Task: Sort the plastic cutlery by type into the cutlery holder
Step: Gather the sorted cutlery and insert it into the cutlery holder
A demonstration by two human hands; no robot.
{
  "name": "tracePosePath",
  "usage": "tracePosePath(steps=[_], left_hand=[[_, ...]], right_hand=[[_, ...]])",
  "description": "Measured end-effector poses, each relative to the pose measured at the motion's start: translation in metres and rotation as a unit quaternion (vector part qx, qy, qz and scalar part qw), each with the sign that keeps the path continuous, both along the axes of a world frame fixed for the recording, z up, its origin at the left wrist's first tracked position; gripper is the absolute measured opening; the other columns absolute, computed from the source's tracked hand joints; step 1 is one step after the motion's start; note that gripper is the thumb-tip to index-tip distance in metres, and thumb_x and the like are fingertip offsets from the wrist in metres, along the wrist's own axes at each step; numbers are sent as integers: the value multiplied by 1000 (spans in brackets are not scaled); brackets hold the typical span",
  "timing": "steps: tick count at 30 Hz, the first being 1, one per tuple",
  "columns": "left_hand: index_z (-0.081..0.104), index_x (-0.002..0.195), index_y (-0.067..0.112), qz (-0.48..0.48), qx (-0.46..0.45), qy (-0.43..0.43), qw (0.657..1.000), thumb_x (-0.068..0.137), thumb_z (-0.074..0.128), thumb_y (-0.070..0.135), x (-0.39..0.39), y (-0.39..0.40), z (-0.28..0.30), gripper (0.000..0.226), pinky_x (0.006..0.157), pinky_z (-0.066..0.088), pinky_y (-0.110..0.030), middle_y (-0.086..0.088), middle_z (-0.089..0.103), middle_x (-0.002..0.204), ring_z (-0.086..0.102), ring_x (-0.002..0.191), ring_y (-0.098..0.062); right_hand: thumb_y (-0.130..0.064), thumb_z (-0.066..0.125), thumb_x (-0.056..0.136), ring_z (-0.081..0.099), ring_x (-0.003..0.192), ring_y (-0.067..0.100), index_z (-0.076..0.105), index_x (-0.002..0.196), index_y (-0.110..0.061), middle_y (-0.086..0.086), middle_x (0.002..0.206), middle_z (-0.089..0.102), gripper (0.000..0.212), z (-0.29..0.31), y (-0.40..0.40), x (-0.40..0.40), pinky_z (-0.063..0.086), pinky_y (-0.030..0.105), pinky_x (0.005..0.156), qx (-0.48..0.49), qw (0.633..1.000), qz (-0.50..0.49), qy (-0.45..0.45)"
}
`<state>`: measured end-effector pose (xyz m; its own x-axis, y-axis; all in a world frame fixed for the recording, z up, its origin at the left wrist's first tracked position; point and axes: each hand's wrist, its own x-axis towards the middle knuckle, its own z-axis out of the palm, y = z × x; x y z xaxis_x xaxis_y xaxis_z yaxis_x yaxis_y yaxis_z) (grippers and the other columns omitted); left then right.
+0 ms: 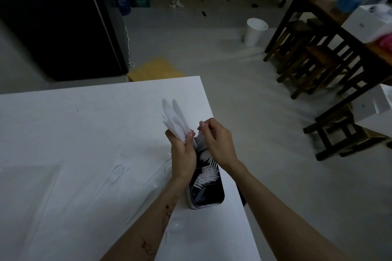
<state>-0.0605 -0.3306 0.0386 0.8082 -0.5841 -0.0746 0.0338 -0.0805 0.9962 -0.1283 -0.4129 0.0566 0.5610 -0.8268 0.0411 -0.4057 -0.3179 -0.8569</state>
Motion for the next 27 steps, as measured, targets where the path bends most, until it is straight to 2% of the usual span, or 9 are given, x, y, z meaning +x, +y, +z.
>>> tracePosePath(steps=[3,6,9,12,16,19,22,24,27], left_hand=[[30,114,27,-64,41,-45,996,99,43,31,0,5,-14,21,73,52,-17,-6,56,113,61,101,-18],[35,113,29,-90,82,-75,990,99,42,33,2,8,-29,17,83,55,-39,-5,50,110,58,101,-18],[35,114,27,-107,105,-103,983,99,41,36,0,8,-28,19,81,55,-38,-3,47,107,56,97,-15],[39,118,17,-127,112,-151,974,99,39,33,-1,8,-29,25,80,54,-31,-5,46,107,53,97,-15],[39,118,11,-158,149,-223,950,97,43,20,2,9,-39,23,82,42,-9,-3,39,113,39,101,-11],[36,121,9,-158,129,-186,961,94,48,20,2,14,-34,31,80,40,-6,-4,40,114,45,100,-16],[28,138,16,-195,73,-114,971,95,51,24,2,25,-30,50,95,44,-17,2,46,132,51,120,-9],[15,150,23,-217,71,-91,969,96,51,26,3,32,-25,65,106,33,-12,11,33,151,36,135,1],[5,153,28,-229,100,-88,964,99,44,35,3,45,-20,67,105,15,2,17,12,159,14,142,8]], right_hand=[[-44,38,103,63,78,8,65,83,-16,-5,82,68,44,6,5,-1,51,29,73,32,998,-7,-47],[-60,34,97,65,92,15,65,100,-21,-3,97,69,50,9,9,0,53,42,83,57,993,15,-100],[-73,41,87,55,121,8,49,132,-30,-9,134,57,63,17,13,2,50,28,97,43,989,29,-138],[-53,56,89,47,132,8,40,144,-24,-16,149,42,64,31,12,6,40,24,108,-58,984,62,-159],[-30,50,99,56,121,16,66,117,-7,5,131,62,33,28,6,10,38,44,111,-284,947,117,-92],[-18,46,100,61,112,17,72,100,-3,10,118,69,29,7,3,8,40,44,110,-333,933,123,-59],[-20,40,103,59,120,19,71,108,-3,10,123,67,35,-9,4,4,34,42,115,-348,926,148,-3],[-24,36,104,54,129,22,68,119,-4,10,132,63,40,-11,7,4,30,39,118,-347,923,159,38],[-30,31,105,42,139,22,59,133,-6,10,143,54,46,-4,9,8,19,41,121,-375,906,160,113]])
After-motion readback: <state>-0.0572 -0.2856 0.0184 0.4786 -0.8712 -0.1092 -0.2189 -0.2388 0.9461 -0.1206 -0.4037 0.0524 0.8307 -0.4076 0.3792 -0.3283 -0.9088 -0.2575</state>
